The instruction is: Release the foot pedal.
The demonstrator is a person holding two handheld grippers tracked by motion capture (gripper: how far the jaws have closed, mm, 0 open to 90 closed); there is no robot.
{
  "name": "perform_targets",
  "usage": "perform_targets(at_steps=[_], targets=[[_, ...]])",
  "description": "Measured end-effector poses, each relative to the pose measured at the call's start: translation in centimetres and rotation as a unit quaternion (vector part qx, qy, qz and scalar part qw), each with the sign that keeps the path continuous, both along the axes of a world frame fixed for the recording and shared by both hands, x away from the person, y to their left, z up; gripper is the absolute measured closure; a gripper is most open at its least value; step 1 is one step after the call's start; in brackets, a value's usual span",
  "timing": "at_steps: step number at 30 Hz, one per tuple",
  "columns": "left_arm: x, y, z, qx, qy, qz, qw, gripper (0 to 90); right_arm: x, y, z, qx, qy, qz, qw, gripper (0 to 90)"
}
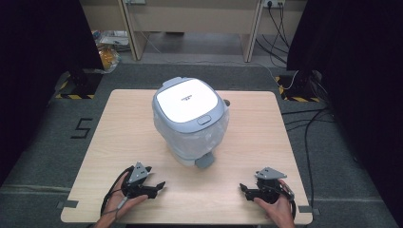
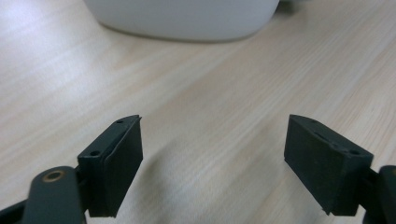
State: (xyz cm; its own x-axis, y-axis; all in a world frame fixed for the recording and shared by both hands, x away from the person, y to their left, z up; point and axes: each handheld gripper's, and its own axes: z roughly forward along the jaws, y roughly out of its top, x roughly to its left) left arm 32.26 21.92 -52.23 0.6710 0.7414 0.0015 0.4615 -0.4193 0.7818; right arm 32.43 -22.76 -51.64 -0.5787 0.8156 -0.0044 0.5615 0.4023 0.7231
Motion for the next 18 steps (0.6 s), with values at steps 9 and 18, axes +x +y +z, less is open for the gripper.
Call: perform_targets(at_steps=[9,18], targets=[[0.54,0.19,-0.17,-0.003,0.032,0.011,0.9994,17.2,0.0,0.02,-0.02,0.0,-0.001,0.0,1.0,17.4],[0.49,0.12,-0.19,0.003,0.029,0.008,0.9995,16.7,0.01,0.04,-0.04,-0.001,0.0,0.001,1.0,16.2]])
